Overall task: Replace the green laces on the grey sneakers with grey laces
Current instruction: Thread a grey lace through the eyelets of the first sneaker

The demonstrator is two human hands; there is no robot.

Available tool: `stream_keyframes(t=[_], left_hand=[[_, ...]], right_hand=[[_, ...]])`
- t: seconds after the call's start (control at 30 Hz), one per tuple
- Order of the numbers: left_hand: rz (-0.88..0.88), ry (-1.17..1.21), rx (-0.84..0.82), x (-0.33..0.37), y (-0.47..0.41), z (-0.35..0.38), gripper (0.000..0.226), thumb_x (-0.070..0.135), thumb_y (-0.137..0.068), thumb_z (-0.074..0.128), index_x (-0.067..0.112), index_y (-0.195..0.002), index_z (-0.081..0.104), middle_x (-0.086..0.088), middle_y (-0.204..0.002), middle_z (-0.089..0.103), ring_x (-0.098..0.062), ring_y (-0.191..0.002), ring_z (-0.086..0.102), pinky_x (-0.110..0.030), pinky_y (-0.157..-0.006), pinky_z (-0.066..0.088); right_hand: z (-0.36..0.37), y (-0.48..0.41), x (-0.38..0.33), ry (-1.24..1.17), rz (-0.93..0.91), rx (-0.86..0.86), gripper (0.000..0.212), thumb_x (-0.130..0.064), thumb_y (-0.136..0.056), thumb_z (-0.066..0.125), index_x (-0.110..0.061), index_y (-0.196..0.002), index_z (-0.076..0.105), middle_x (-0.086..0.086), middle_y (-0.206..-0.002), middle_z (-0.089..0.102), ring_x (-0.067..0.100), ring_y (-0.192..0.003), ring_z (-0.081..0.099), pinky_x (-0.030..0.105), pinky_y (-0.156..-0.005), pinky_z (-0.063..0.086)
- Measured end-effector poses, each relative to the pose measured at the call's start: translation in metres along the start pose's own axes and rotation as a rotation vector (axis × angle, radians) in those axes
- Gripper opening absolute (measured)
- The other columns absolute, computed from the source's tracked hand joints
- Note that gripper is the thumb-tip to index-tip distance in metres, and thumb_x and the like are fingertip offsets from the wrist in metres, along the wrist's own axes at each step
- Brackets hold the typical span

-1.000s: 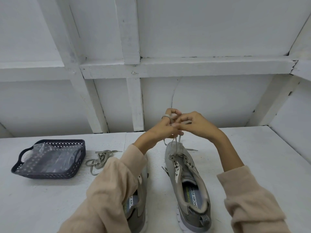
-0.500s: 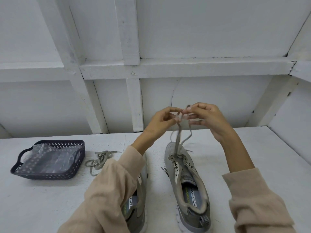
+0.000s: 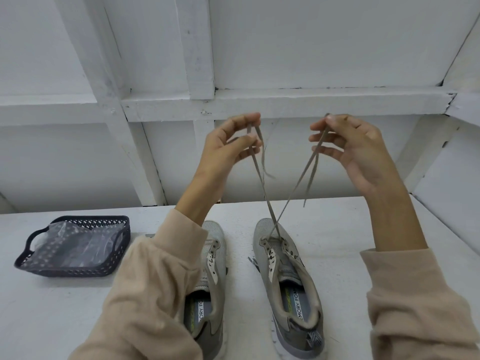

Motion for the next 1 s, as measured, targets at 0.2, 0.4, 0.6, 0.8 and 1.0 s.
stream_keyframes(t=[0.2, 0.4, 0.6, 0.8, 1.0], left_hand=[[0.172, -0.035, 0.047, 0.034, -0.002, -0.008, 0.034, -0.002, -0.095, 0.052, 0.005, -0.127, 0.056, -0.004, -0.122, 0.062, -0.013, -0.087, 0.064, -0.036, -0.087, 0.055], [0.146, -0.312, 0.02, 0.021, -0.006, -0.004, 0.041, -0.001, -0.09, 0.059, 0.011, -0.128, 0.058, -0.002, -0.126, 0.062, -0.006, -0.095, 0.057, -0.019, -0.086, 0.049], [-0.061, -0.512, -0.102, -0.013, -0.016, 0.017, 0.066, 0.011, -0.091, 0.061, 0.026, -0.149, 0.034, 0.013, -0.109, 0.057, -0.012, -0.099, 0.062, -0.025, -0.088, 0.05], [-0.195, -0.815, -0.266, -0.024, -0.033, 0.03, 0.028, 0.026, -0.1, 0.045, 0.014, -0.117, 0.065, -0.008, -0.103, 0.073, -0.021, -0.085, 0.072, -0.032, -0.074, 0.051], [-0.523, -0.223, -0.219, -0.063, 0.001, 0.023, 0.041, 0.039, -0.101, 0.036, 0.014, -0.097, 0.069, -0.001, -0.093, 0.075, -0.019, -0.089, 0.072, -0.037, -0.081, 0.055]], right_hand=[[-0.002, 0.003, -0.019, -0.051, -0.07, 0.031, 0.015, -0.019, -0.097, 0.055, -0.01, -0.102, 0.067, 0.007, -0.095, 0.07, 0.023, -0.087, 0.066, 0.041, -0.088, 0.055], [0.007, 0.001, -0.012, 0.003, -0.072, 0.055, 0.018, -0.012, -0.095, 0.058, -0.01, -0.112, 0.065, 0.006, -0.089, 0.073, 0.024, -0.084, 0.069, 0.034, -0.084, 0.056], [0.033, 0.007, 0.014, 0.042, 0.014, -0.001, 0.007, -0.015, -0.09, 0.065, -0.017, -0.095, 0.07, 0.007, -0.103, 0.074, 0.022, -0.105, 0.068, 0.04, -0.102, 0.048], [0.043, 0.009, 0.024, 0.102, -0.003, 0.002, 0.007, -0.017, -0.087, 0.069, -0.011, -0.091, 0.073, 0.018, -0.105, 0.07, 0.018, -0.092, 0.064, 0.041, -0.093, 0.051], [0.047, 0.017, 0.052, 0.414, -0.016, 0.003, 0.007, -0.018, -0.084, 0.072, -0.022, -0.078, 0.073, 0.002, -0.079, 0.071, 0.014, -0.068, 0.061, 0.036, -0.069, 0.052]])
Point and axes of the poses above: each hand's wrist, its own y-axis away from the middle knuckle, its own z-axis out of the palm, x = y × z, the point moved 5 cm from there along -y, towards the middle knuckle
